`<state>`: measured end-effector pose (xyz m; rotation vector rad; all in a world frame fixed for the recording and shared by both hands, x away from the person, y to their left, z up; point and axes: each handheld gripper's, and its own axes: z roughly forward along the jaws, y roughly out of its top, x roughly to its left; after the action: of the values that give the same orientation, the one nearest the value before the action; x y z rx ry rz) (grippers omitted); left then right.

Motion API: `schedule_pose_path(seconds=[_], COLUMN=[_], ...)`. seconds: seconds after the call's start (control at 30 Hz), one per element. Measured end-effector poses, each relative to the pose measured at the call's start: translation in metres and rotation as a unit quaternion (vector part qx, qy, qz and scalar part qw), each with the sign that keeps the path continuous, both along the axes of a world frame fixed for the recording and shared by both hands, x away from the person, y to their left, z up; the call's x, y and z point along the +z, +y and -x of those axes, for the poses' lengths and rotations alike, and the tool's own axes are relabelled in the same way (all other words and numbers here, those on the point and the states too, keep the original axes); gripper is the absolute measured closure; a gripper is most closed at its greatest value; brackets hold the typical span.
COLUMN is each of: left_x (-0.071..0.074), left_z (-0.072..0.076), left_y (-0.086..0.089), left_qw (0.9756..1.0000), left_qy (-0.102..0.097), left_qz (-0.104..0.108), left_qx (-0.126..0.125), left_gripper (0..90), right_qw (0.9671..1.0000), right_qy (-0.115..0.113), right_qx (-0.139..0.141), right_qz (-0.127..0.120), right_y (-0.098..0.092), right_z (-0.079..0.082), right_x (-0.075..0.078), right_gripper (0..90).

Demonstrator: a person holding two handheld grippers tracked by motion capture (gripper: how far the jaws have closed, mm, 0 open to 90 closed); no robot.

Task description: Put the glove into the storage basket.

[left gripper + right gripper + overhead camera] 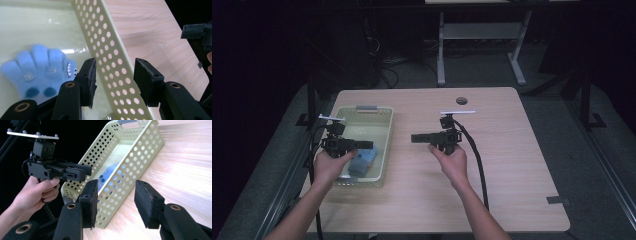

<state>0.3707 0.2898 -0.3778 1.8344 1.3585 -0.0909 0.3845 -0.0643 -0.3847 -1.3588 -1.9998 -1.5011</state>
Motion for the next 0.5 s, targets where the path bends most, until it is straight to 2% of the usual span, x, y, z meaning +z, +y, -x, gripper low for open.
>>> schedule_pose_path(seconds=[0.3,0.5], left_x=[0.000,0.002], left_z=[0.000,0.001], left_y=[-0.007,-0.012], left_qw=[1.0000,0.9998], left_qy=[-0.006,-0.010], left_qz=[0.003,0.019], left_qx=[-0.002,-0.006], left_gripper=[50.0,47.1], right_qw=[0.9999,0.9999], right_qy=[0.004,0.001], right_qx=[-0.012,-0.017], right_qz=[0.001,0.002], right_y=[-0.016,-0.024], right_z=[0.000,0.001], right_x=[-0.002,-0.001], right_gripper=[51.6,48.7])
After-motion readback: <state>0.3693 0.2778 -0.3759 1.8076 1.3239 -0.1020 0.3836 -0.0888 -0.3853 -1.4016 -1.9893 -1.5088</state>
